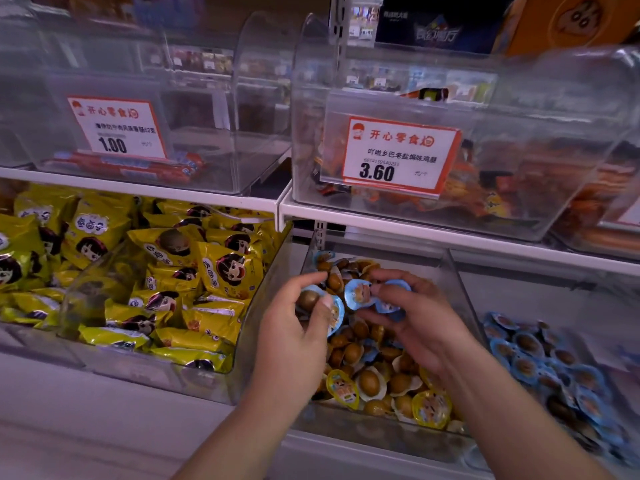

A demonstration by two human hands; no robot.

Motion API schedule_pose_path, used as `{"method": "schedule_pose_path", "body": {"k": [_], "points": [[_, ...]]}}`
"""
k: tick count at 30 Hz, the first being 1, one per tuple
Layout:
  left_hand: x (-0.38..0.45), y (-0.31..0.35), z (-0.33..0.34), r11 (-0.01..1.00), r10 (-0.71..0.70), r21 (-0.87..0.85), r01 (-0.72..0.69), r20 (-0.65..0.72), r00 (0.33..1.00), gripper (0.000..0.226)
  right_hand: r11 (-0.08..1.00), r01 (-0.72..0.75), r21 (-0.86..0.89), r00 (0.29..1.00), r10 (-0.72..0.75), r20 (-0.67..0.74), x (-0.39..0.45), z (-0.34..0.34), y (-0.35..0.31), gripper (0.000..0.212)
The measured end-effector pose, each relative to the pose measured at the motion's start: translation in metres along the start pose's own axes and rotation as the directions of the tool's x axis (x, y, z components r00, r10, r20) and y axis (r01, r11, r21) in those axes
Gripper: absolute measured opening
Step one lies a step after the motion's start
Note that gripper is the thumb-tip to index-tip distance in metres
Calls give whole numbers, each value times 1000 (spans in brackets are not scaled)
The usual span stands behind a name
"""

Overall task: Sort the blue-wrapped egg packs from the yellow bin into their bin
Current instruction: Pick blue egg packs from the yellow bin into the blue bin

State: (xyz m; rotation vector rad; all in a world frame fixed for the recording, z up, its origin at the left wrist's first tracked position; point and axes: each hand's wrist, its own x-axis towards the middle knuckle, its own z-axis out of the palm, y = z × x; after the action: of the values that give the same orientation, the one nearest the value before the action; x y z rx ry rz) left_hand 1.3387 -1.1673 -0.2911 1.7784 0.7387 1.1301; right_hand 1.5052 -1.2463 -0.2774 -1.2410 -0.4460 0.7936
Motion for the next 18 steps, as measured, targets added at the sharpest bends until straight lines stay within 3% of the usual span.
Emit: {"method": "schedule_pose_path", "body": {"k": [3,6,9,12,15,18], "points": [[-6,8,25,968,-144,-216,132,-42,989,23,970,-72,231,991,96,-92,-15,-2,2,16],[-11,17,49,949,-191,-265,170,-53,980,25,949,-56,309,982,109,-155,-32,-6,-1,22],[-24,30,66,995,-5,-98,2,-33,999,32,916,-166,365,980,194,-43,-54,-9,-8,33],[-38,47,83,957,284,33,-288,82,955,35,890,-205,408,975,222,7,-71,-12,-12,36],[-38,51,91,919,344,137,-370,178,922,36,870,-161,466,976,211,-57,-75,-11,-20,37],[-40,52,102,886,355,168,-433,356,864,54,919,-66,388,980,133,-149,-69,-34,-30,32]]}}
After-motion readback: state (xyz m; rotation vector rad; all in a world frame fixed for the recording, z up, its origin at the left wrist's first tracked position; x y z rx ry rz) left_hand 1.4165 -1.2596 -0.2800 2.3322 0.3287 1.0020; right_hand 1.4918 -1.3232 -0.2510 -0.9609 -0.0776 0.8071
